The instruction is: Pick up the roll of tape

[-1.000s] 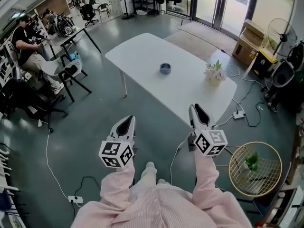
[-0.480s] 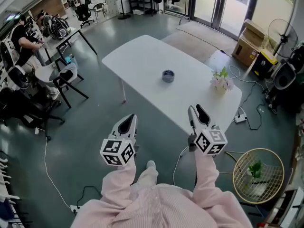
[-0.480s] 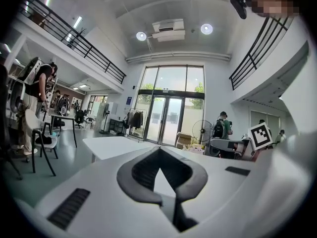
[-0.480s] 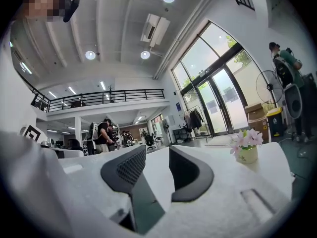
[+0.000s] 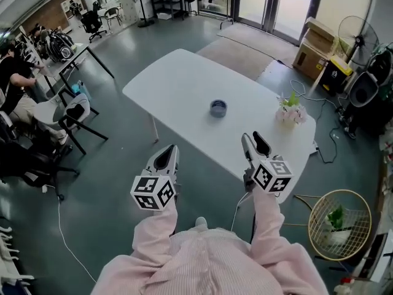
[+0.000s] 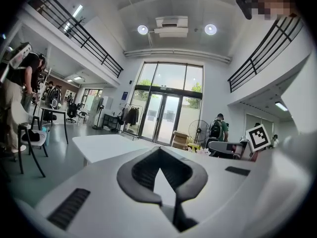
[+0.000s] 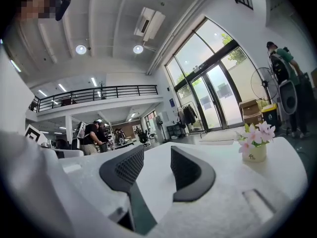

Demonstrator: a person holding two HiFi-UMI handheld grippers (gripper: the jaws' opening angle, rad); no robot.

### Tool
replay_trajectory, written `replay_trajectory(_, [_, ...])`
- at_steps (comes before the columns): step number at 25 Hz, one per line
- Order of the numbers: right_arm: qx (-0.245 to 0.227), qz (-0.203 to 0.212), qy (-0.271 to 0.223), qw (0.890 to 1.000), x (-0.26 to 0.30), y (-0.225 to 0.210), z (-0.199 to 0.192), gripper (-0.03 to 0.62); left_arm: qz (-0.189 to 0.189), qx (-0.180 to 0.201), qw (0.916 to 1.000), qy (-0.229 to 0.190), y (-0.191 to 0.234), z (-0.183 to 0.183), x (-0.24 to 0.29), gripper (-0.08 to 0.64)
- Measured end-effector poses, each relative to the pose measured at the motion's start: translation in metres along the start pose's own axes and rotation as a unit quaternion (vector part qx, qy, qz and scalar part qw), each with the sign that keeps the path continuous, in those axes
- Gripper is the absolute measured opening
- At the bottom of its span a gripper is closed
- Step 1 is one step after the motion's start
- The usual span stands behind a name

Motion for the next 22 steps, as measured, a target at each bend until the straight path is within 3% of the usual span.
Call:
replay_trajectory(6, [0.023,-0.007,0.013,1.000,0.034,-0.011,0.000,0.153,-0.019,-0.007,0.9997,0.013,0.017,0.001,0.033,0.002])
replay_trajectory(16, [0.051,-0.022,0.043,0.998,0.086,-0.033,-0.011,0.153,-0.021,-0.032,0.9986,0.037,0.045,-0.004,0.078,0.002])
replay_trajectory(22, [0.068,-0.024,0.061,0.996,0.134,-0.062,-0.017,0.153,-0.024,-0.046,0.9970,0.057,0.063,-0.008,0.131,0.002])
Point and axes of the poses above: the fingertips, and each gripper's own axes: x forward along the fingers, y to its left, z out of its top, the point moved 8 cm from there along -x, backward along the fingers, and after that the axes turned 2 degrees about z, right-handed, at the moved point
